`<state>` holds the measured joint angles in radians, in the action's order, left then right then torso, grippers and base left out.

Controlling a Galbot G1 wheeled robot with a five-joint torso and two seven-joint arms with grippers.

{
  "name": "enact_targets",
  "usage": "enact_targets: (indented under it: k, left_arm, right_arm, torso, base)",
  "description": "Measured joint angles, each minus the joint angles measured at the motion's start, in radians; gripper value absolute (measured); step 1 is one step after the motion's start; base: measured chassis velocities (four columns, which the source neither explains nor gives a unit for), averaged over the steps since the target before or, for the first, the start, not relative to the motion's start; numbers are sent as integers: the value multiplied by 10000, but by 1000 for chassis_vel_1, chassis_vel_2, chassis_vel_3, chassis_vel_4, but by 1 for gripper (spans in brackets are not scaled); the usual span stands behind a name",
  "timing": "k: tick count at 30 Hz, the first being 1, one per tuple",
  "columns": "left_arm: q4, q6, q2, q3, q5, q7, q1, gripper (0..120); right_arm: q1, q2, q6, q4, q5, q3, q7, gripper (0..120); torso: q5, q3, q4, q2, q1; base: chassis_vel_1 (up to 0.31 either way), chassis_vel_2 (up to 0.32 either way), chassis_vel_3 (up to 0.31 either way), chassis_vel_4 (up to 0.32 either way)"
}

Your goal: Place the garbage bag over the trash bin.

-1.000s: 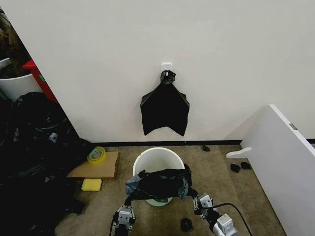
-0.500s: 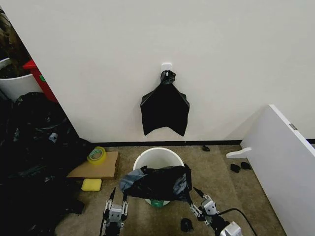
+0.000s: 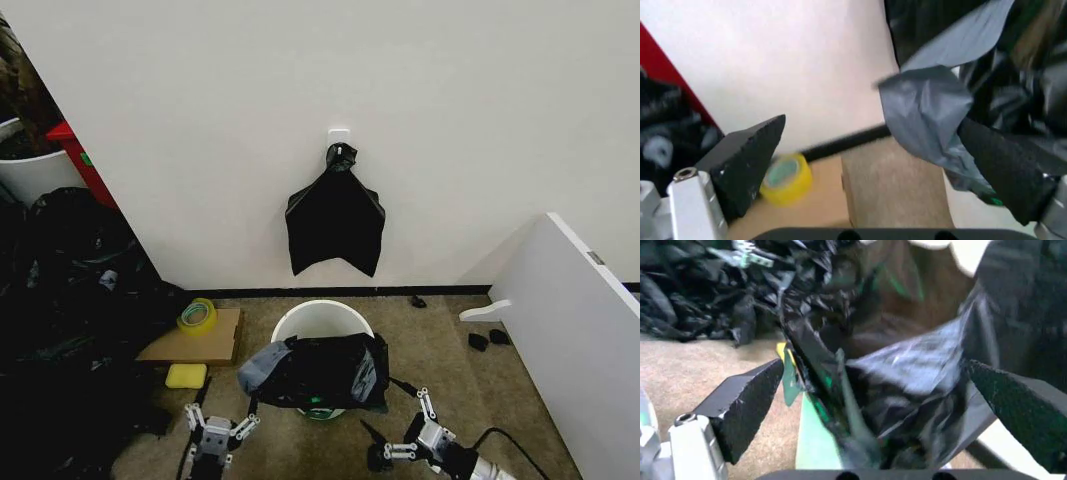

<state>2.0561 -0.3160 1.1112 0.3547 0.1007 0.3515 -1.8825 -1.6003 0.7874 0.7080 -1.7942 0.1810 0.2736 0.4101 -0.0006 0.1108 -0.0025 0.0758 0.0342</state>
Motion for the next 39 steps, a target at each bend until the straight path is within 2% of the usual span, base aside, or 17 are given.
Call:
enact_targets:
  k: [7, 9, 11, 13, 16, 18, 20, 21, 23, 25, 27, 28, 29, 32, 33, 36, 39]
  left_arm:
    - [168, -758, -114, 653, -666, -1220, 114, 100]
    - [-151, -1399, 68, 819, -1412, -2861, 299, 100]
    - [-291, -1642, 132, 839, -1620, -3354, 366, 100]
    - [-751, -2361, 371, 853, -2341, -5007, 616, 100]
    - [-1107, -2737, 544, 892, -2604, -5788, 808, 100]
    - [-1333, -2985, 678, 958, -2814, -6181, 1010, 100]
    - [-1530, -3175, 826, 990, -3124, -6368, 1406, 100]
    - [-1530, -3175, 826, 990, -3124, -6368, 1406, 100]
    - [-1518, -3305, 975, 1016, -3391, -6579, 1716, 100]
    - [-1456, -3353, 1037, 1021, -3539, -6751, 1781, 100]
    - [-1257, -3434, 1192, 955, -3973, -7044, 2142, 100]
    - [-1257, -3434, 1192, 955, -3973, -7044, 2142, 100]
    - [-1201, -3452, 1290, 944, -4072, -7042, 2333, 100]
    - [-1073, -3452, 1646, 1029, -3972, -6142, 2533, 100]
    - [-1073, -3452, 1646, 1029, -3972, -6142, 2533, 100]
    - [-708, -3111, 2050, 1248, -4418, -5272, 2743, 100]
    - [-573, -3017, 2120, 1393, -4769, -5224, 2826, 100]
  right_arm:
    - [329, 348, 404, -27, 1402, 881, 1792, 100]
    - [413, 550, 620, 28, 1538, 912, 2004, 100]
    - [437, 588, 669, 51, 1543, 892, 2023, 100]
    - [588, 686, 820, 148, 1532, 756, 2035, 100]
    - [764, 757, 857, 207, 1474, 552, 1776, 100]
    - [935, 814, 792, 201, 1308, 333, 965, 100]
    - [1116, 833, 141, -105, 1335, 221, -424, 100]
    - [1116, 833, 141, -105, 1335, 221, -424, 100]
    - [1444, 700, -705, -363, 2065, 424, -366, 100]
    - [1615, 607, -986, -408, 2257, 441, -318, 100]
    - [1936, 216, -2193, -795, 2847, 440, -535, 100]
    - [1936, 216, -2193, -795, 2847, 440, -535, 100]
    - [2141, -31, -3160, -1009, 3151, 273, -975, 100]
    - [3032, -418, -5540, -1150, 3654, -188, -1236, 100]
    - [3032, -418, -5540, -1150, 3654, -188, -1236, 100]
    - [5047, -537, -8340, -839, 3869, -1245, -771, 100]
    - [6166, -375, -9274, -603, 4069, -2084, -792, 100]
  torso:
    - [0, 0, 1, 0, 0]
    - [1, 1, 0, 1, 0]
    - [0, 0, -1, 1, 0]
    - [0, 0, -1, 1, -1]
    - [-1, 0, 0, 1, -1]
    - [2, 0, 1, 0, -1]
    - [1, 1, 1, 1, -1]
    - [1, 1, 1, 1, -1]
    - [-1, 0, -6, 1, -1]
    - [-3, 1, 0, 1, -1]
    - [5, 1, 7, 1, -1]
    - [5, 1, 7, 1, -1]
    - [-9, 1, -9, 1, -1]
    - [7, 1, -5, 0, -1]
    - [7, 1, -5, 0, -1]
    - [4, 3, 3, 0, 1]
    - [-2, 2, 1, 1, 1]
  base:
    - [0, 0, 0, 0]
    - [0, 0, 0, 0]
    - [0, 0, 0, 0]
    - [0, 0, 0, 0]
    - [0, 0, 0, 0]
    - [0, 0, 0, 0]
    - [0, 0, 0, 0]
    - [0, 0, 0, 0]
    - [0, 0, 0, 0]
    - [0, 0, 0, 0]
    - [0, 0, 0, 0]
    - [0, 0, 0, 0]
    - [0, 0, 0, 0]
    - [0, 0, 0, 0]
    - [0, 0, 0, 0]
    - [0, 0, 0, 0]
    - [0, 0, 0, 0]
